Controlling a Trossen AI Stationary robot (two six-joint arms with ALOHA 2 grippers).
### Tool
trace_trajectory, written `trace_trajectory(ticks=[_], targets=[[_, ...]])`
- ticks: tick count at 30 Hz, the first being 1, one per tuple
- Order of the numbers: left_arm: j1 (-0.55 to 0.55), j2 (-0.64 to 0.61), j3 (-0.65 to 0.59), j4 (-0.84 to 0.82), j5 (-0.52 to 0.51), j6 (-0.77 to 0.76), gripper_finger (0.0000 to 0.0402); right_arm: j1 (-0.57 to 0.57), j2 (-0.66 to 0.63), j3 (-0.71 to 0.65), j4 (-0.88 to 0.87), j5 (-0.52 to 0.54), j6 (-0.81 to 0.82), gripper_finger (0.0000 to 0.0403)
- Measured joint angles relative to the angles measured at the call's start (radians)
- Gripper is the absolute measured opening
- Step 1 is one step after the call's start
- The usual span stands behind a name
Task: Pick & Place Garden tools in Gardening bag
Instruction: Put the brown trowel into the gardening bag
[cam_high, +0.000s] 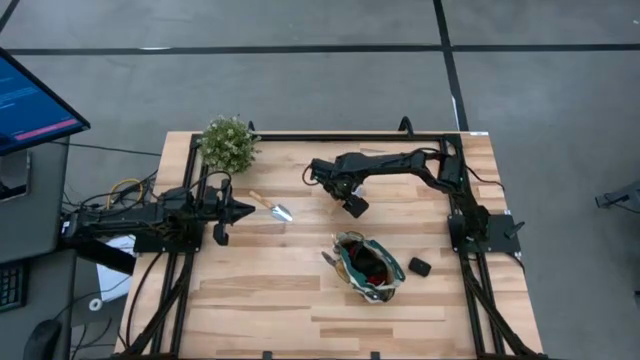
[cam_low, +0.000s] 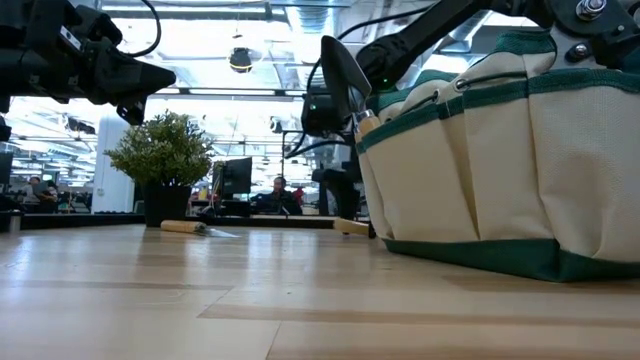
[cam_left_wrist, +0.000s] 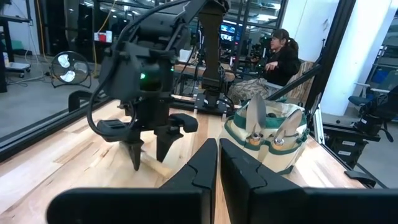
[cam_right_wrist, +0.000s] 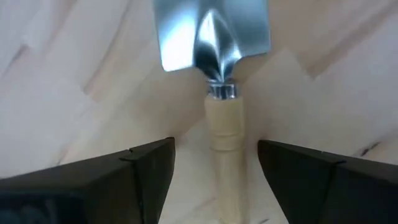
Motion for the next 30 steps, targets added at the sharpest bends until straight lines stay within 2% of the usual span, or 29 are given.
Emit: trace_trajectory(ticks=[5, 8, 11, 16, 17, 25, 30], targets=[[0.0, 0.0, 0.0, 0.001, 0.0, 0.0, 0.0017, -0.038, 0.0, -0.002, -0.031, -0.02, -0.256, 0.0223], [0.0, 0.0, 0.0, 0.002, 0.0, 0.0, 0.0017, -0.056, 0.0, -0.003, -0.043, -0.031, -0.371, 0.0206], [0.0, 0.0, 0.0, 0.002, 0.0, 0.0, 0.0017, -0.068, 0.001, -0.004, -0.055, -0.044, -0.427, 0.0164], [0.0, 0.0, 0.0, 0.002, 0.0, 0.0, 0.0017, -0.071, 0.002, -0.005, -0.076, -0.041, -0.539, 0.0062], [0.0, 0.0, 0.0, 0.002, 0.0, 0.0, 0.0017, -0.071, 0.002, -0.005, -0.074, -0.037, -0.567, 0.0054], [0.0, 0.0, 0.0, 0.002, 0.0, 0.0, 0.0017, -0.057, 0.002, 0.001, -0.072, 0.007, -0.717, 0.0058], [0.0, 0.0, 0.0, 0.002, 0.0, 0.0, 0.0017, -0.03, -0.016, 0.008, -0.026, 0.131, -0.748, 0.0058]])
